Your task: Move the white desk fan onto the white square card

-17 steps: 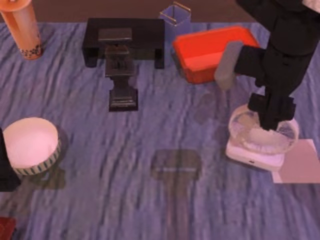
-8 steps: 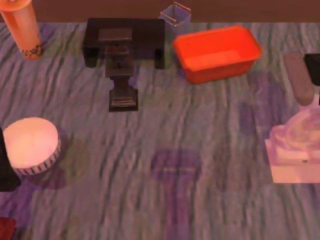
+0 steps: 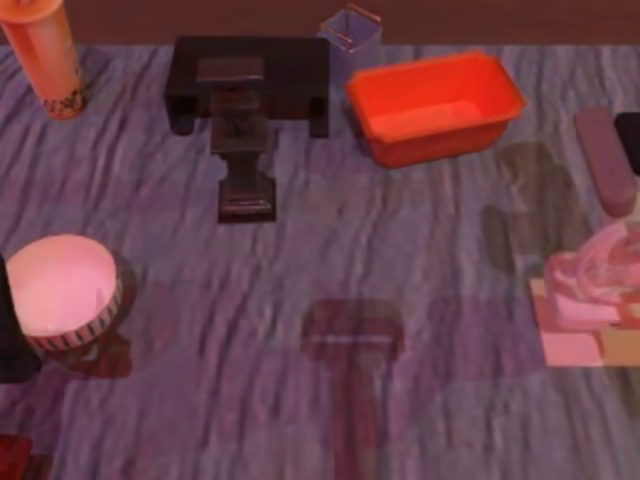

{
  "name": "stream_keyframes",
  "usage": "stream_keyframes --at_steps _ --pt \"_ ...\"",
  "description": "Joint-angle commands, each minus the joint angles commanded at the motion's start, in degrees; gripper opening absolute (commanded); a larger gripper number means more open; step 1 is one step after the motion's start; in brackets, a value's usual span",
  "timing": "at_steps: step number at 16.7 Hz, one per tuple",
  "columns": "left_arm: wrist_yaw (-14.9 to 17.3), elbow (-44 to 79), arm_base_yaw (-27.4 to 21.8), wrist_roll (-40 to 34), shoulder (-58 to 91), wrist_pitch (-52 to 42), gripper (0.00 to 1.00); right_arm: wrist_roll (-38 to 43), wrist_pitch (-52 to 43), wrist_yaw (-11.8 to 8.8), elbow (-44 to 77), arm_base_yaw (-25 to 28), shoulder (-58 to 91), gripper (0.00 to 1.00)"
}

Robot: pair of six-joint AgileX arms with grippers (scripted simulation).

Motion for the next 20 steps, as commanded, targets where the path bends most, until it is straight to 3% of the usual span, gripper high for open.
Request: stream_keyframes --at_steps 4,9,20 --pt "0.00 0.00 0.00 0.00 0.00 0.00 1.00 -0.11 5.91 -0.01 -5.28 -0.26 0.40 0.00" --pt "0.00 0.00 0.00 0.00 0.00 0.00 1.00 -0.16 6.82 -0.02 -6.19 -0.30 0.52 0.00" --pt "0.00 0.00 0.00 0.00 0.00 0.00 1.00 -0.16 6.82 -0.02 -6.19 -0.30 0.52 0.83"
